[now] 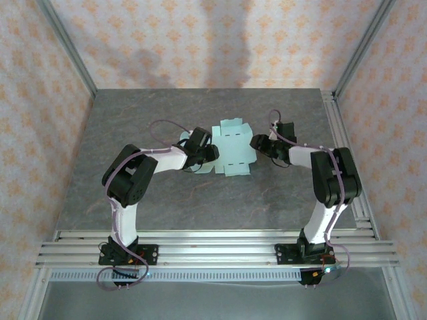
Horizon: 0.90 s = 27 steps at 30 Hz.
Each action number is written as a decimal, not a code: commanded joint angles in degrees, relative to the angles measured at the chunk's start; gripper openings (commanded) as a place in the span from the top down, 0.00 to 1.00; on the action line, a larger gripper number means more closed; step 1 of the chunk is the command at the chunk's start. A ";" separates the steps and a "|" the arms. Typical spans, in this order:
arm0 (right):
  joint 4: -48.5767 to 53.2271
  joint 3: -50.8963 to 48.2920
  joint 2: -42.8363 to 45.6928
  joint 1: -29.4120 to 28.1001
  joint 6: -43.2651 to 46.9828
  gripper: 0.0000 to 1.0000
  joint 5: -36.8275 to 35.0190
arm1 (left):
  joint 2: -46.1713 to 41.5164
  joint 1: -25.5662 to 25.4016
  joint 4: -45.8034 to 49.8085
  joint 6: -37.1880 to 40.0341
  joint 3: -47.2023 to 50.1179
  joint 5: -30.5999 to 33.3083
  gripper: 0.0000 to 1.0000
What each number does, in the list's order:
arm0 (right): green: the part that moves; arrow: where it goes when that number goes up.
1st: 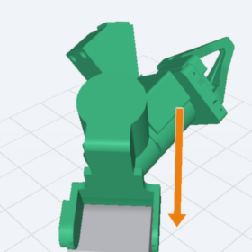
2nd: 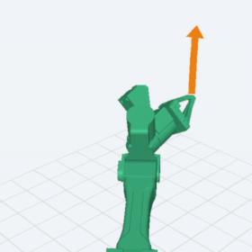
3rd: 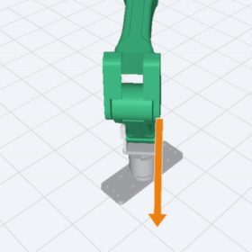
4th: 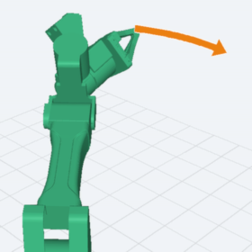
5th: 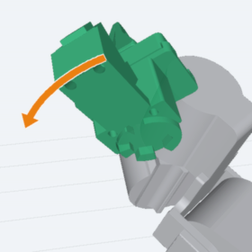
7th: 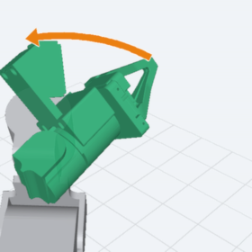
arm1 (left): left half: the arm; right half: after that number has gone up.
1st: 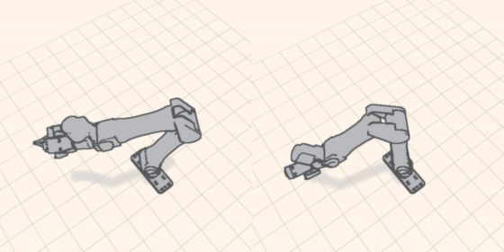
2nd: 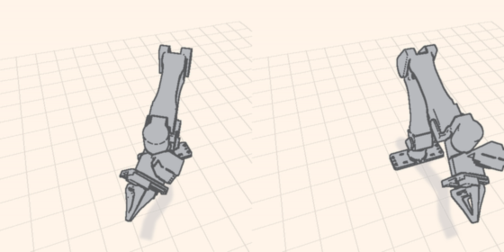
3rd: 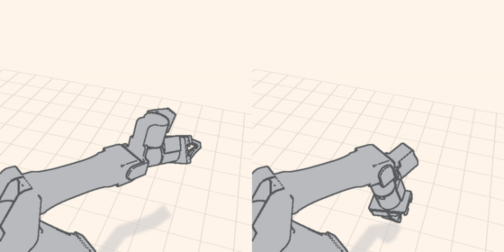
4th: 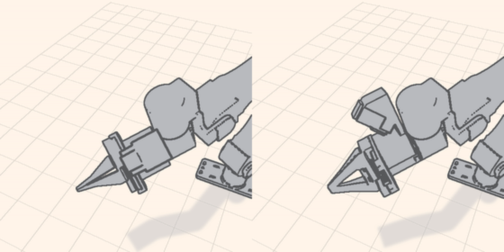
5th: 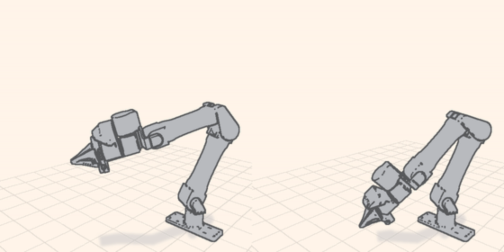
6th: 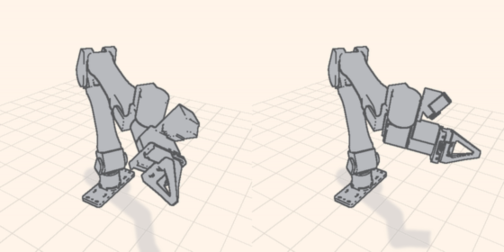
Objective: Fold the paper box
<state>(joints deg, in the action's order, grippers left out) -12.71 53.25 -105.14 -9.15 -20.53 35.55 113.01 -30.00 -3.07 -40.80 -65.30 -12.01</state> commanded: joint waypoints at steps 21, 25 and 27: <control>-3.13 1.17 -1.77 0.14 1.63 1.00 2.66 | -3.20 -0.15 6.62 -0.29 1.84 0.36 0.60; 2.83 1.91 1.21 -1.23 7.07 1.00 -2.67 | -8.82 -0.15 7.11 0.12 2.98 2.81 0.54; 7.09 2.97 2.40 -2.48 10.44 0.99 -6.97 | -11.15 -0.20 8.54 0.99 3.15 4.91 0.50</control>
<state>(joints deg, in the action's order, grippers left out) -12.14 54.35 -106.06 -10.15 -16.47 35.59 106.39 -30.02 2.11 -40.51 -62.30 -10.94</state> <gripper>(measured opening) 0.049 0.493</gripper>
